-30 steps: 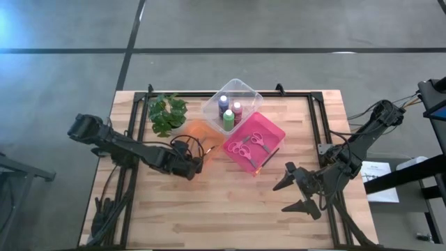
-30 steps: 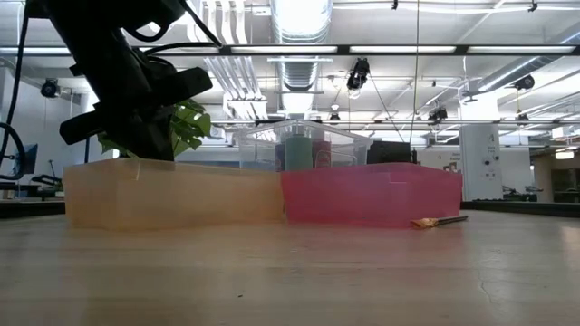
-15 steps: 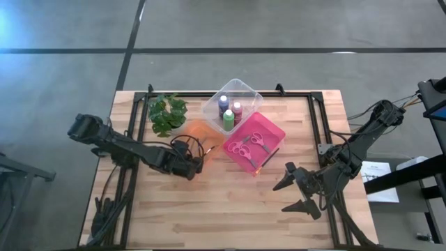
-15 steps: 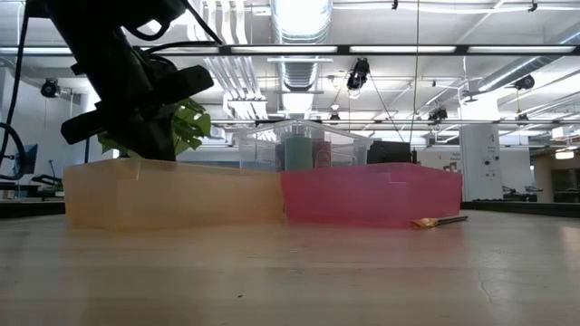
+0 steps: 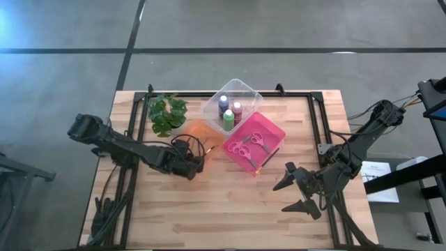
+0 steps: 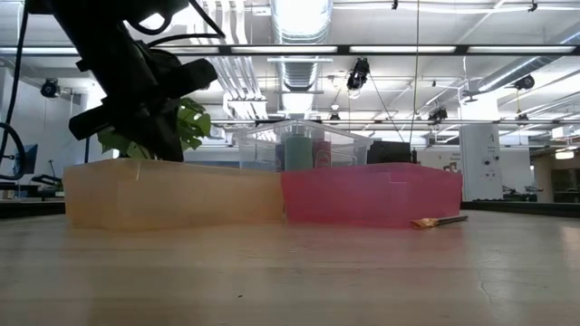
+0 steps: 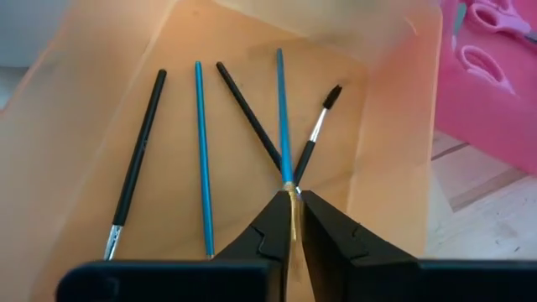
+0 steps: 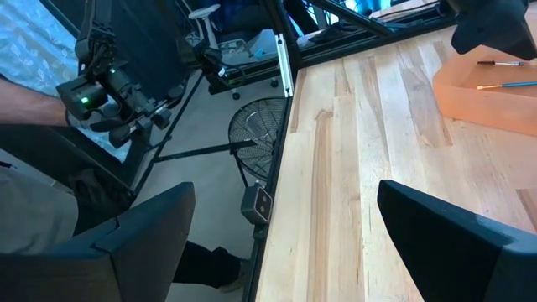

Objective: Pick & Place Paint Supplies
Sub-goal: Put the blue paint brush into the yellow bin, then put the black paint brush into the yellow bin

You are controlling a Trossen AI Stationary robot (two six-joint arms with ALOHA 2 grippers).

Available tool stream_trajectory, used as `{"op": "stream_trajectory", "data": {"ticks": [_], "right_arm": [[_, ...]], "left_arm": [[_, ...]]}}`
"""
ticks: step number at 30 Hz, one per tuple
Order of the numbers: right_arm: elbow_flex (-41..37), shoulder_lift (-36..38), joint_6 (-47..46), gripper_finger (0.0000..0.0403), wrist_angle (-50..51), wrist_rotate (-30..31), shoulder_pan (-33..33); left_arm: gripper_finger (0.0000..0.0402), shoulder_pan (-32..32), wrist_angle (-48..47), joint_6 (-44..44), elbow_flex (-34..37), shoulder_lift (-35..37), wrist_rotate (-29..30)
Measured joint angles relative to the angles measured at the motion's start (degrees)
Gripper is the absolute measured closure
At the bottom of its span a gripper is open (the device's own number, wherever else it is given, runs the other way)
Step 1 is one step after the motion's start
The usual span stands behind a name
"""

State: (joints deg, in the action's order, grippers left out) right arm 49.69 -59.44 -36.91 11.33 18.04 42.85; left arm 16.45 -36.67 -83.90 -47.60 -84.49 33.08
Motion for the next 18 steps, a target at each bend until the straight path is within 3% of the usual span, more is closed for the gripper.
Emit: {"op": "stream_trajectory", "data": {"ticks": [9, 18], "right_arm": [[0.0, 0.0, -0.2, 0.0033, 0.0, 0.0, 0.0], [-0.4, 0.0, -3.3, 0.0033, 2.0, 0.2, 0.0]], "left_arm": [[0.0301, 0.0, 0.1, 0.2, -0.4, 0.0, 0.8], [0.0286, 0.1, 1.5, 11.3, -5.3, 0.0, 3.5]]}}
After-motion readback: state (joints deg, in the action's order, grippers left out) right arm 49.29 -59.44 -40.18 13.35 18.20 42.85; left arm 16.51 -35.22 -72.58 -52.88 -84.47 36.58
